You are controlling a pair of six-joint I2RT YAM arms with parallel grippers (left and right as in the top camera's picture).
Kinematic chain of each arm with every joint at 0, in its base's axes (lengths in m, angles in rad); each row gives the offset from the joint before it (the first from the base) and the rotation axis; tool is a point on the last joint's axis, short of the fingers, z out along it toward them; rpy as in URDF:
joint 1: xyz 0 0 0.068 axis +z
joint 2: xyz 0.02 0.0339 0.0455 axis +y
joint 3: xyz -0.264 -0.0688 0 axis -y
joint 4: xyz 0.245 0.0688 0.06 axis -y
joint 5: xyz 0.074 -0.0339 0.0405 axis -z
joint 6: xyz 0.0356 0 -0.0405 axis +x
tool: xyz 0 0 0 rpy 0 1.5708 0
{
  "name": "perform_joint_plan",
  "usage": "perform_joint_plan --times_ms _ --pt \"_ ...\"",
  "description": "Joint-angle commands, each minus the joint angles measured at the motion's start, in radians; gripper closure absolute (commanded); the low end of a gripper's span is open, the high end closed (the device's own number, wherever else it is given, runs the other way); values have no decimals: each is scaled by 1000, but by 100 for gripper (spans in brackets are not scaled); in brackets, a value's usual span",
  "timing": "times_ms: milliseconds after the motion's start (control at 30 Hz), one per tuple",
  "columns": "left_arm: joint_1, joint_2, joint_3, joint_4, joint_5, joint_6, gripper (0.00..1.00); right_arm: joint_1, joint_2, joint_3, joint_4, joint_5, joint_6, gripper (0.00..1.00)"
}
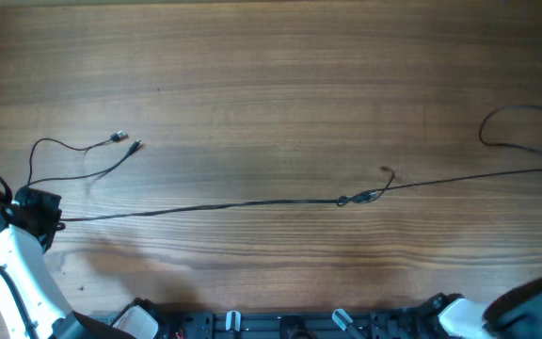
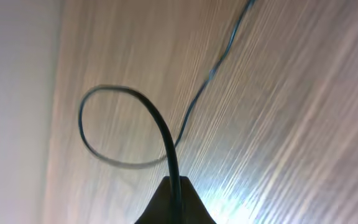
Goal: Untangle cables
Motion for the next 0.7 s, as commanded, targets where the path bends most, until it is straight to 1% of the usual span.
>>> perform_joint_plan --times_ms 0,67,100,167,233,300,333,367,400,433,467,500,533,567,600,633,667 --pt "12 13 -6 9 -6 -10 96 -34 137 14 8 -322 -85 96" --pt "12 13 -6 10 27 -9 95 -22 193 14 13 -451 -137 96" --pt "10 16 -6 19 88 11 93 -1 208 14 21 -526 -173 96" --pt "2 30 -6 41 243 104 91 64 211 14 61 -679 -215 96" --pt "-31 43 -6 51 440 236 88 163 209 14 152 -872 -211 96" --pt "-87 43 -6 45 671 400 87 301 209 14 301 -1059 -153 95" --pt "-117 43 -6 43 751 455 86 360 209 14 381 -1119 -111 91" --pt "-165 43 -6 43 821 505 85 439 209 14 488 -1144 -17 78" --pt "-220 43 -6 47 858 539 84 527 204 14 604 -1144 79 68" --pt "-283 43 -6 47 865 569 83 616 202 14 750 -1144 164 54" --pt "-375 43 -6 47 864 609 76 740 201 14 1002 -1144 334 21" --pt "-424 43 -6 48 864 631 68 801 201 14 1163 -1144 433 3" --pt "-487 43 -6 51 861 655 61 867 201 14 1376 -1144 563 1" --pt "-545 43 -6 59 845 664 53 919 202 15 1611 -1144 707 1" --pt "-600 43 -6 62 840 686 42 958 202 15 1802 -1144 835 1" --pt "-637 43 -6 64 832 697 35 978 201 15 1887 -1143 866 0" --pt "-692 43 -6 67 818 703 29 1006 193 15 1886 -1143 853 0"
